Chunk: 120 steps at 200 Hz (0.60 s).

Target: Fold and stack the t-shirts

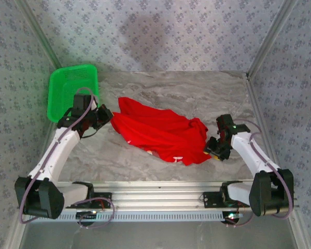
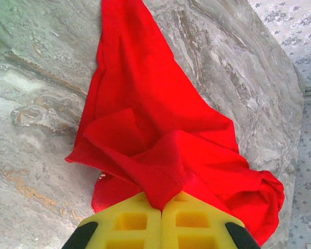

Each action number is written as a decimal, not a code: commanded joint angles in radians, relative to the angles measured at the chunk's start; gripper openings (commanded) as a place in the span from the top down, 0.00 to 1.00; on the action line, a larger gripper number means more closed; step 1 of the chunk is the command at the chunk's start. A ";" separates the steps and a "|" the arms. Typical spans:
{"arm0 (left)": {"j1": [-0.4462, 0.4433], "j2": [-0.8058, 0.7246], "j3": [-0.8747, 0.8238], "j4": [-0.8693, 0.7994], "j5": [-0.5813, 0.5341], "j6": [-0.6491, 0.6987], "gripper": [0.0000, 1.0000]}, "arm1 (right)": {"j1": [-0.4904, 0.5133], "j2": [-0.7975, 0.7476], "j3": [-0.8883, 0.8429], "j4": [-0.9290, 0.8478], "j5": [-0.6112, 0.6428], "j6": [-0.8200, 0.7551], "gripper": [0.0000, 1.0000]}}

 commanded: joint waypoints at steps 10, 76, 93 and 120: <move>0.006 0.009 0.012 0.021 0.032 0.017 1.00 | -0.051 -0.034 -0.071 0.169 -0.162 0.077 0.52; 0.006 0.009 0.024 0.022 0.051 0.009 1.00 | 0.178 0.082 0.019 0.132 -0.137 -0.030 0.56; 0.006 0.006 0.023 0.023 0.052 0.006 1.00 | 0.239 0.110 0.064 0.074 -0.049 -0.051 0.56; 0.006 0.005 0.022 0.024 0.051 0.006 1.00 | 0.309 0.179 0.106 0.011 0.064 -0.081 0.57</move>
